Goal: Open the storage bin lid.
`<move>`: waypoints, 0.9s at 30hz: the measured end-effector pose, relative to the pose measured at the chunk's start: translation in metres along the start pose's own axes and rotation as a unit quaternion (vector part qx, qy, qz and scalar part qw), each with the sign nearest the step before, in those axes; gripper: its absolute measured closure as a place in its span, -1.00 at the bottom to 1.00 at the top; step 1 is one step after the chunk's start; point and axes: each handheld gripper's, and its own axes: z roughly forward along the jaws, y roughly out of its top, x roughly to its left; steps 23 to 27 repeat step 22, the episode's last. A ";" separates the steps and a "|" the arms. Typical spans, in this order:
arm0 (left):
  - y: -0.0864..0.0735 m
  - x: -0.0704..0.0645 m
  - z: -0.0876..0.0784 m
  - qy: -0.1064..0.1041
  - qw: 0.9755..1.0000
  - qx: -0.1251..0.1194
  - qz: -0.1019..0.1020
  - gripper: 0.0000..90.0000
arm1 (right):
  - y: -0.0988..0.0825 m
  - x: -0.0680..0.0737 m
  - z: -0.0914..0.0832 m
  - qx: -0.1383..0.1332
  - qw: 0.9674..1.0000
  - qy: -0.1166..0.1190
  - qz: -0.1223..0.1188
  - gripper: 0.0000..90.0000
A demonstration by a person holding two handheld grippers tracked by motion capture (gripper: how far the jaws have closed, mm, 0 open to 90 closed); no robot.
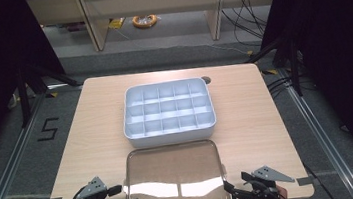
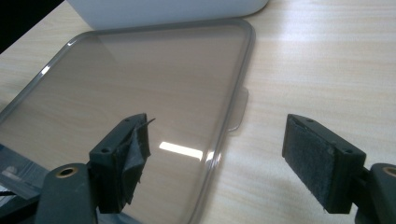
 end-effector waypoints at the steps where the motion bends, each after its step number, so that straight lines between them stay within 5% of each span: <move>1: 0.000 0.000 0.000 0.000 1.000 0.001 0.001 -0.67 | -0.001 0.004 -0.001 0.009 1.000 0.001 0.021 -0.47; 6: 0.001 0.000 0.000 0.004 1.000 0.000 -0.005 -0.67 | -0.001 0.000 0.003 0.004 1.000 -0.006 -0.013 -0.46; 9: 0.001 0.000 0.000 0.002 1.000 -0.005 -0.010 -0.67 | 0.000 0.001 0.001 0.010 1.000 0.004 -0.010 -0.46; 10: 0.001 0.000 0.000 0.003 1.000 -0.005 -0.011 -0.67 | -0.001 0.005 0.001 0.015 1.000 0.005 0.016 -0.46; 16: 0.001 0.001 -0.001 0.000 1.000 -0.002 -0.013 -0.67 | 0.000 0.000 0.002 0.010 1.000 0.005 -0.003 -0.46; 20: 0.001 0.002 0.000 0.002 1.000 -0.002 -0.012 -0.67 | -0.001 -0.001 0.003 0.005 1.000 0.017 0.007 -0.46; 21: 0.001 0.002 0.000 -0.001 1.000 0.000 -0.015 -0.67 | -0.001 0.001 0.002 0.012 0.999 0.021 0.032 -0.46; 27: 0.001 0.002 0.000 -0.001 1.000 0.000 -0.015 -0.67 | -0.001 0.001 0.002 0.014 0.999 0.020 0.034 -0.46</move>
